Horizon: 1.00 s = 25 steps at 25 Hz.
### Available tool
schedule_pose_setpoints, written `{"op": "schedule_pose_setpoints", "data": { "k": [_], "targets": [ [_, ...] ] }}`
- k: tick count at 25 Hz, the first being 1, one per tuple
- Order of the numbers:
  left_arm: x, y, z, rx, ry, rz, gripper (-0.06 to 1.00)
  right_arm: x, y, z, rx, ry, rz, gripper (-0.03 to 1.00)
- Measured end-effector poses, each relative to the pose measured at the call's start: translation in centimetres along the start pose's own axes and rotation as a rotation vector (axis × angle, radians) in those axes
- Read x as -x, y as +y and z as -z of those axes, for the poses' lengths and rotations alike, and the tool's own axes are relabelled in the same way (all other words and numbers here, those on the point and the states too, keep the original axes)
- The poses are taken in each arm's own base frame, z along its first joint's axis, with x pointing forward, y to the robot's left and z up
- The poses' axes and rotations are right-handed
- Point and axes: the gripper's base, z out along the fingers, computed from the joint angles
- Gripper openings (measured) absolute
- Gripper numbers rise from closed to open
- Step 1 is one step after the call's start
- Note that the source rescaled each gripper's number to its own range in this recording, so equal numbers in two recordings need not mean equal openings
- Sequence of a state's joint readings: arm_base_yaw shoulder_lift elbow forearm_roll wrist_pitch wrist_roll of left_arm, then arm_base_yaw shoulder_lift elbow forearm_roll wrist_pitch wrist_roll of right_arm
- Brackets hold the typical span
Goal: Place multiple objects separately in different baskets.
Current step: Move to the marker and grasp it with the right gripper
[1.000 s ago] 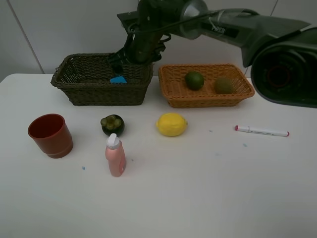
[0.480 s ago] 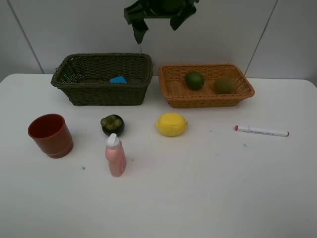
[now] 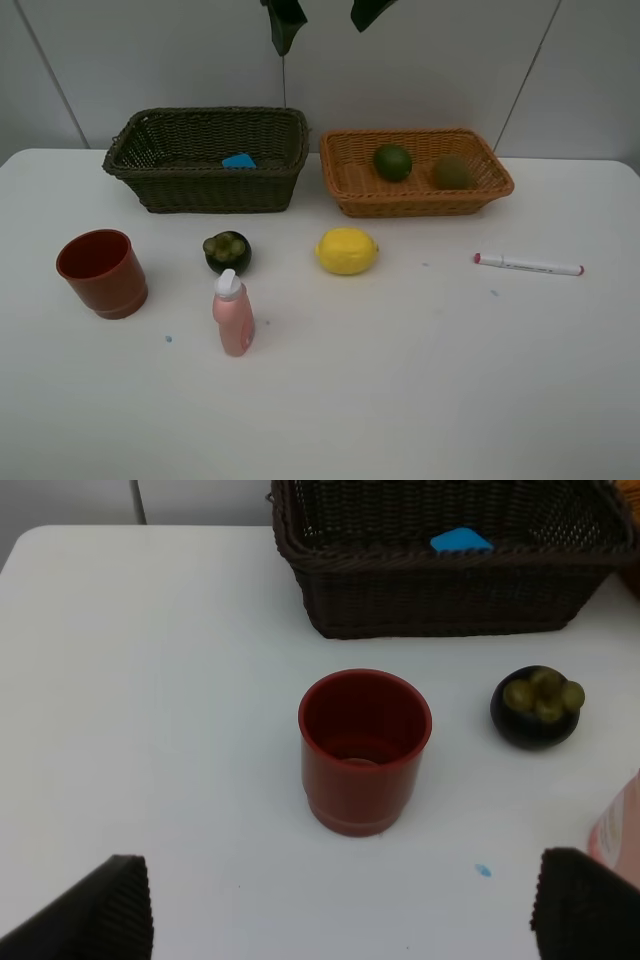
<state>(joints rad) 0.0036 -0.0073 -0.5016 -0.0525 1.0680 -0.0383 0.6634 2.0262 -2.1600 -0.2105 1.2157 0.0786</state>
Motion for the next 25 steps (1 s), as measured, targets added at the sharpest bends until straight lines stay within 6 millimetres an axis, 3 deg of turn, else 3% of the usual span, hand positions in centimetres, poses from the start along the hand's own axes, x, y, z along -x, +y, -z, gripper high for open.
{"op": "schedule_pose_setpoints", "data": {
  "k": [10,21,25],
  "targets": [
    [0.0,0.0,0.0,0.001,0.000,0.000,0.98,-5.8,-0.1,-0.8,-0.023,0.212,0.027,1.00],
    [0.0,0.0,0.0,0.001,0.000,0.000,0.98,-8.7,-0.1,-1.0,-0.031,0.297,0.005,1.00],
    [0.0,0.0,0.0,0.001,0.000,0.000,0.98,-10.4,-1.0,-0.8,-0.041,0.338,-0.008,1.00]
  ]
}}
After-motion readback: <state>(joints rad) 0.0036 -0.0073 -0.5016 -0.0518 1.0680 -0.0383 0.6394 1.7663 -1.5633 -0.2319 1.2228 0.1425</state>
